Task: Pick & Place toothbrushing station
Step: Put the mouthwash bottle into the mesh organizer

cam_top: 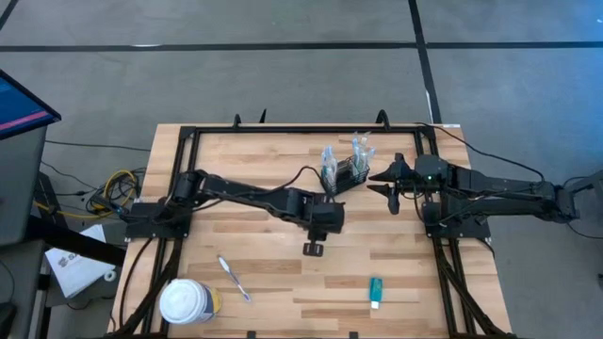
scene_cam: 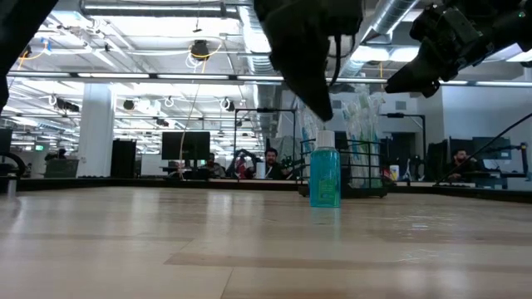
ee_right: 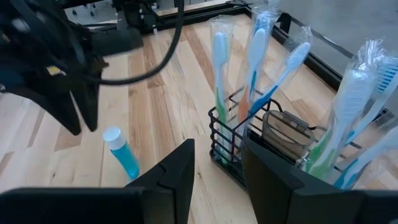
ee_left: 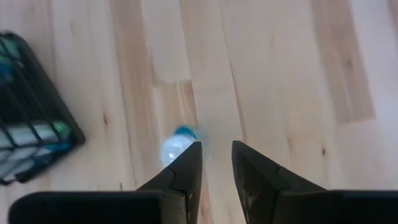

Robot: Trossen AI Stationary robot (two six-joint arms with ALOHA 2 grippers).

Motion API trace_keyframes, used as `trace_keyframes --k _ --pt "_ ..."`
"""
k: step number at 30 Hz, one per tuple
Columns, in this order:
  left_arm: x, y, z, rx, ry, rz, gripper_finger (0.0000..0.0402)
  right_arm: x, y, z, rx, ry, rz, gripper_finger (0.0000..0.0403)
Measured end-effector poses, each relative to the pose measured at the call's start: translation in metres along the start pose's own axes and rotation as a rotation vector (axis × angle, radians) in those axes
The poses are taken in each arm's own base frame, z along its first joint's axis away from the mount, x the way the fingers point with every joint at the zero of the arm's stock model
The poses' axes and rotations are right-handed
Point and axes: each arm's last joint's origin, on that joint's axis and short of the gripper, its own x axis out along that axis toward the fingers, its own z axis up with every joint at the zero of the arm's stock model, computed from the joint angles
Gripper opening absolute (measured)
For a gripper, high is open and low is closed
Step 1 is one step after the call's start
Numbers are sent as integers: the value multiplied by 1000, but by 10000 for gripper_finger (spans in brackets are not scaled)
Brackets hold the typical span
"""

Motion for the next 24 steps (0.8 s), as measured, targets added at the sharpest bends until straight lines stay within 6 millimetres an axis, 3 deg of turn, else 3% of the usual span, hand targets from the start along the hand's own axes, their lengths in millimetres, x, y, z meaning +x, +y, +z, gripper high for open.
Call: trace_keyframes --k 12,24 --pt "9 -1 -4 -2 -13 10 145 0 0 0 0 0 0 123" --pt "11 2 -4 -23 -20 68 179 0 0 0 0 0 0 123"
